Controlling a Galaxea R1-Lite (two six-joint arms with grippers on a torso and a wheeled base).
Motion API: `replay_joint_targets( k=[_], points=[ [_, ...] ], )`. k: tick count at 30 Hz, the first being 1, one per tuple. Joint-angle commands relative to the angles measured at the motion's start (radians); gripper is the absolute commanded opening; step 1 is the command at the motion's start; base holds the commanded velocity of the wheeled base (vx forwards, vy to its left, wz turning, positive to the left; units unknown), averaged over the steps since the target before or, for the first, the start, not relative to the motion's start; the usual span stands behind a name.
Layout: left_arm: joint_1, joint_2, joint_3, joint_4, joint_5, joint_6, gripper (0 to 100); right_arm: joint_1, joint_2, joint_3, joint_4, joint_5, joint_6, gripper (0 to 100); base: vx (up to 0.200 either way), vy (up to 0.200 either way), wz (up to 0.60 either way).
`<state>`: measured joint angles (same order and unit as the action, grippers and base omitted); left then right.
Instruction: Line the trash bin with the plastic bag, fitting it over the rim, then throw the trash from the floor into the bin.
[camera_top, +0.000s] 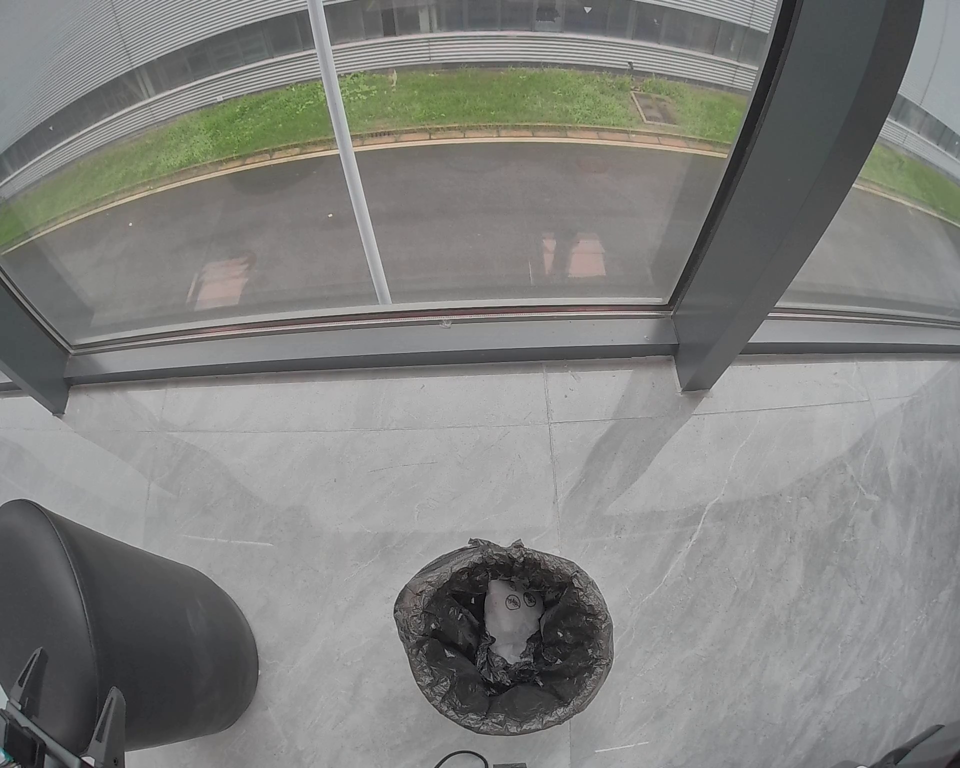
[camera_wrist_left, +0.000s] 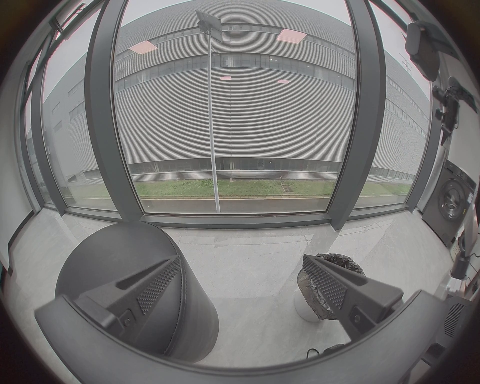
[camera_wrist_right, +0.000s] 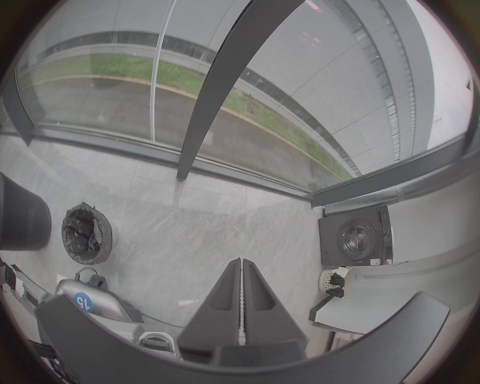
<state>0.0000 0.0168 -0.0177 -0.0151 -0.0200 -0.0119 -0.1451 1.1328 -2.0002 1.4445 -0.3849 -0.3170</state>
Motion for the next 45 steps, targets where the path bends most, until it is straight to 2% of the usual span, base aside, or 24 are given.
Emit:
replay_joint_targets(
  k=[1,3,11,14,16,19,21,23,28,38,43,45],
  points=[
    [0.0,-0.017,0.018,0.0,-0.001,0.0,100,-0.067,-0.277,0.0,0.016,0.067,-0.008,0,0.0,0.0,0.0],
    [0.0,-0.017,0.018,0.0,0.0,0.0,100,-0.067,-0.39,0.0,0.011,0.067,-0.016,0,0.0,0.0,0.0],
    [0.0,-0.017,0.018,0.0,-0.001,0.0,100,-0.05,-0.597,0.0,-0.009,0.066,-0.008,0,0.0,0.0,0.0],
    [0.0,-0.017,0.018,0.0,0.0,0.0,100,0.006,-0.749,0.006,-0.125,0.052,-0.007,0,0.0,0.0,0.0],
    [0.0,-0.017,0.018,0.0,-0.001,0.0,100,0.035,-0.811,0.12,-0.203,0.026,-0.007,0,0.0,0.0,0.0],
    [0.0,-0.017,0.018,0.0,0.0,0.0,100,0.084,-0.886,0.288,-0.322,-0.071,-0.011,0,0.0,0.0,0.0],
    [0.0,-0.017,0.018,0.0,0.0,0.0,100,0.116,-0.915,0.354,-0.361,-0.114,-0.011,0,0.0,0.0,0.0],
    [0.0,-0.017,0.018,0.0,0.0,0.0,100,0.133,-0.926,0.382,-0.368,-0.129,-0.008,0,0.0,0.0,0.0],
    [0.0,-0.017,0.018,0.0,0.0,0.0,100,0.157,-0.959,0.437,-0.371,-0.134,-0.001,0,0.0,0.0,0.0],
    [0.0,-0.017,0.018,0.0,0.0,0.0,100,0.157,-1.068,0.6,-0.388,-0.135,0.004,0,0.0,0.0,0.0],
    [0.0,-0.017,0.018,0.0,0.0,0.0,100,0.145,-1.131,0.782,-0.486,-0.081,0.019,0,0.0,0.0,0.0],
    [0.0,-0.017,0.018,0.0,0.0,0.0,100,0.145,-1.133,0.851,-0.559,-0.065,0.059,0,0.0,0.0,0.0]
  ],
)
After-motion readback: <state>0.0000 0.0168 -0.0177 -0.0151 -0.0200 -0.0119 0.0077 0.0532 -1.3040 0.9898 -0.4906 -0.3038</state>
